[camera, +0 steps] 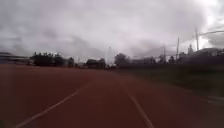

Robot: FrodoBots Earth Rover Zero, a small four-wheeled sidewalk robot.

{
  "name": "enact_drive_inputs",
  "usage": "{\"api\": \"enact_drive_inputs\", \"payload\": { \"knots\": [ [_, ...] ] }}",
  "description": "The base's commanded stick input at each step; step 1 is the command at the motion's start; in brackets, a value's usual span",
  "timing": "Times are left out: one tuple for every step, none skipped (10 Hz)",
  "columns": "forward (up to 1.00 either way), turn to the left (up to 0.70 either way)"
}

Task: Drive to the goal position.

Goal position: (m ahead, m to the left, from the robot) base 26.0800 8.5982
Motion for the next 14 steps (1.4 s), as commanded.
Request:
{"api": "enact_drive_inputs", "payload": {
  "knots": [
    [0.70,0.00],
    [0.70,0.00],
    [0.70,0.00],
    [0.70,0.00],
    [0.70,0.00],
    [0.70,0.00],
    [0.70,0.00],
    [0.70,0.00],
    [0.70,0.00],
    [0.70,0.00],
    [0.70,0.00],
    [0.70,0.00],
    [0.70,-0.13],
    [0.70,-0.34]
  ]
}}
